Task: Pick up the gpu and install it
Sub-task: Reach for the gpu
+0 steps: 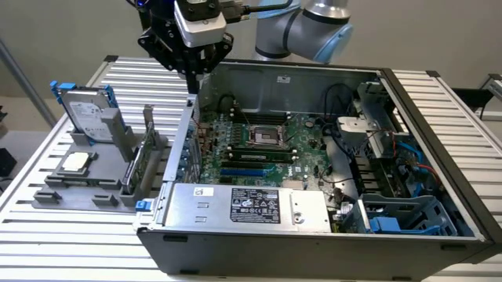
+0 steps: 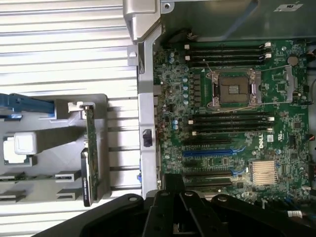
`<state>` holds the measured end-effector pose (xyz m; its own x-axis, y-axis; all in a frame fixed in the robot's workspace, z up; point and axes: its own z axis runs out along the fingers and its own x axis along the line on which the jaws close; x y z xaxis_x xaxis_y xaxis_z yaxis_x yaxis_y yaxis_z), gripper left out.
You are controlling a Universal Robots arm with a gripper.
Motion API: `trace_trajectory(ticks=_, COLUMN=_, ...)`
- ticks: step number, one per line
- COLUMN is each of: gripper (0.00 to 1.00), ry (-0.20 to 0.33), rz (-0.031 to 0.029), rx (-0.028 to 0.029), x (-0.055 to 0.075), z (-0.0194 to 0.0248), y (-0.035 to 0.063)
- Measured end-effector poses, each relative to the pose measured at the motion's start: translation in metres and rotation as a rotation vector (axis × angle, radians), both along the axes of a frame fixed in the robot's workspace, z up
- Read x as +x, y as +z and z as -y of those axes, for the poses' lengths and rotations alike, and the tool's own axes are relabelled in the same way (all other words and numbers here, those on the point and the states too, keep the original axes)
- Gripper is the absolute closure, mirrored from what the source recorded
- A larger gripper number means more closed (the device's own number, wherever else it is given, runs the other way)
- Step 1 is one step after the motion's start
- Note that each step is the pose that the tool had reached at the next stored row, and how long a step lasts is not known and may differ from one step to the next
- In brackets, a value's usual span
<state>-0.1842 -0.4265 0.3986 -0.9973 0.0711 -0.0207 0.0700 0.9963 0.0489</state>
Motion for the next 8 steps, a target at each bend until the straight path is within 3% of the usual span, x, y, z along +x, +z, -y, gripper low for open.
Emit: trace_trajectory(ticks=8, gripper=0.89, ry=0.0, rz=-0.0001, rx=-0.0001, x=-0.036, z=0.0044, y=-0.0092)
